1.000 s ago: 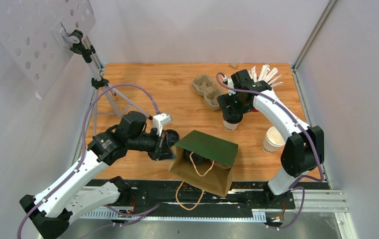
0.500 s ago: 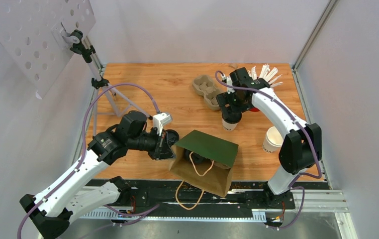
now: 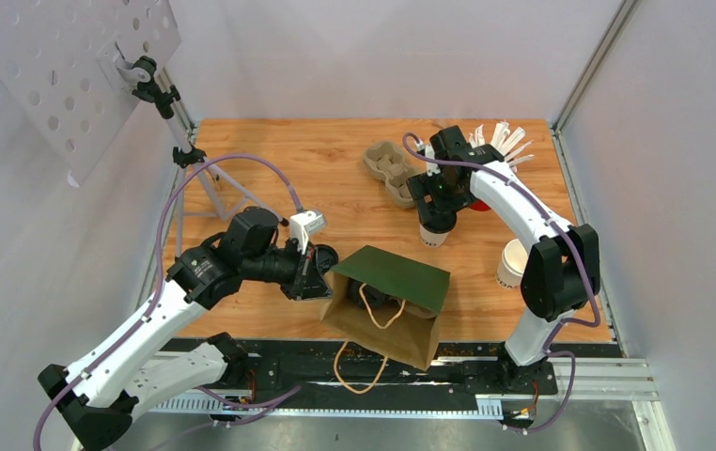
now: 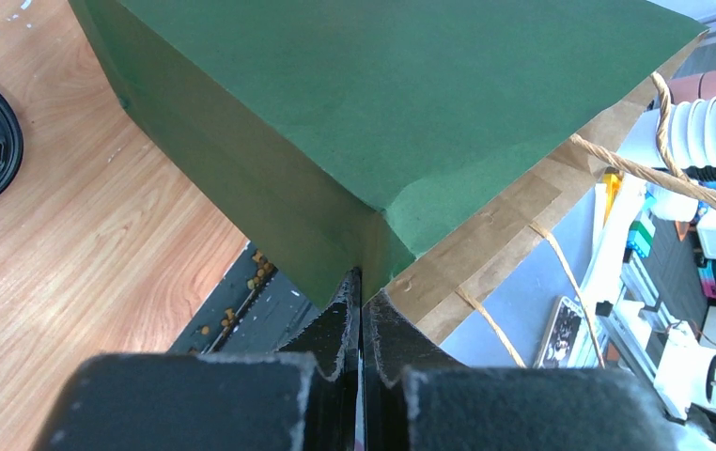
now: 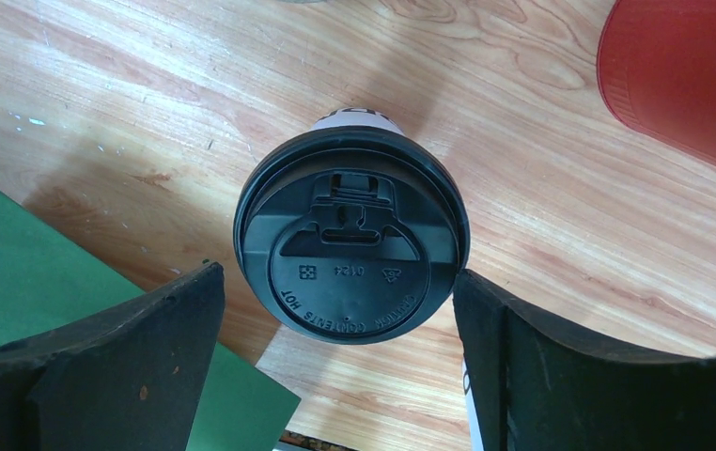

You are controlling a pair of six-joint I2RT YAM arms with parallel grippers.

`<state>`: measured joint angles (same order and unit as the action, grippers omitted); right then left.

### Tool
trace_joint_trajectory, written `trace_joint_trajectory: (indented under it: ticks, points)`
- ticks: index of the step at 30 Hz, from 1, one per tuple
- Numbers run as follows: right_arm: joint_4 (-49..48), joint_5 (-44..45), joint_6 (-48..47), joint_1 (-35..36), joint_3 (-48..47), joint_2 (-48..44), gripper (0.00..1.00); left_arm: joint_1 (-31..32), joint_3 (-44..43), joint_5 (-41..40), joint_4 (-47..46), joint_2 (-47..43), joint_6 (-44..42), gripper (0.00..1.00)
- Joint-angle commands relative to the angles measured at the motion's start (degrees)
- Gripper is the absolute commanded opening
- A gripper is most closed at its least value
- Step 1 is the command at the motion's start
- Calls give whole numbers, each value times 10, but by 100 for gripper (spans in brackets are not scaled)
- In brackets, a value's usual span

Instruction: Pack the takeout coffee

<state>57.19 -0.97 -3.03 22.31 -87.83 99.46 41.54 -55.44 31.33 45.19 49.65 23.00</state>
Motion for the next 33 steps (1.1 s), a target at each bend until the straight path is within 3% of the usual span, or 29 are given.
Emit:
trace_joint_trajectory:
  ticks: [1,11,16,33]
  points:
    - [-1,7,8,-2,-18,2,90,1,-22,0,-12,-2,-9,0]
    - [-8,9,5,-2,-11,1,78,2,-24,0,-13,2,-9,0]
    - [-11,9,7,-2,-18,5,84,1,-26,0,-13,5,-9,0]
    - [-51,9,7,1,-5,-6,89,1,-26,0,-15,7,-9,0]
